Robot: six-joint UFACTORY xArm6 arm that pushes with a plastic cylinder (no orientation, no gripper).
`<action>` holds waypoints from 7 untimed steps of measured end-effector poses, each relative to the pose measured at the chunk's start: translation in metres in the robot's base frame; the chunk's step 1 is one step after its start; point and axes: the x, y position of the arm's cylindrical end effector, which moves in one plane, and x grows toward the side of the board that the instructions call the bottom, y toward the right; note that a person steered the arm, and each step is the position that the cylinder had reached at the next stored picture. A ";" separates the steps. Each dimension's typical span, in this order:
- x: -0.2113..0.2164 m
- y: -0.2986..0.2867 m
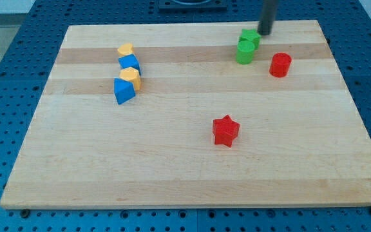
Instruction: Move the red circle towards top right
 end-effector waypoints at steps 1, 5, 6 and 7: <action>0.000 0.017; 0.100 0.012; 0.115 -0.055; 0.124 -0.073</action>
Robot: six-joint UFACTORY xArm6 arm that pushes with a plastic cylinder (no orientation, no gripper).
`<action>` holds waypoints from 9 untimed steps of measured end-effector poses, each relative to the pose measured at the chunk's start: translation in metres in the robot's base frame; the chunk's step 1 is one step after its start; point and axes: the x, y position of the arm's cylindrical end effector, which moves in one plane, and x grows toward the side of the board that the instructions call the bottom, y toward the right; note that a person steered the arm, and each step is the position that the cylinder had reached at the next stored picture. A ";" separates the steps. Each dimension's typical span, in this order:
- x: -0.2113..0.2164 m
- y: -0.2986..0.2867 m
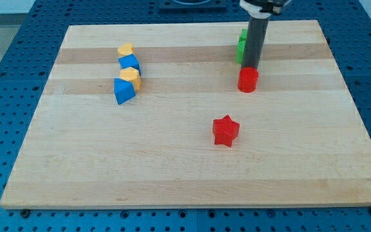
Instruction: Move the red circle towards top right
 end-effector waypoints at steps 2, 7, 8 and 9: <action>0.020 0.077; 0.044 -0.040; 0.073 -0.035; 0.074 -0.007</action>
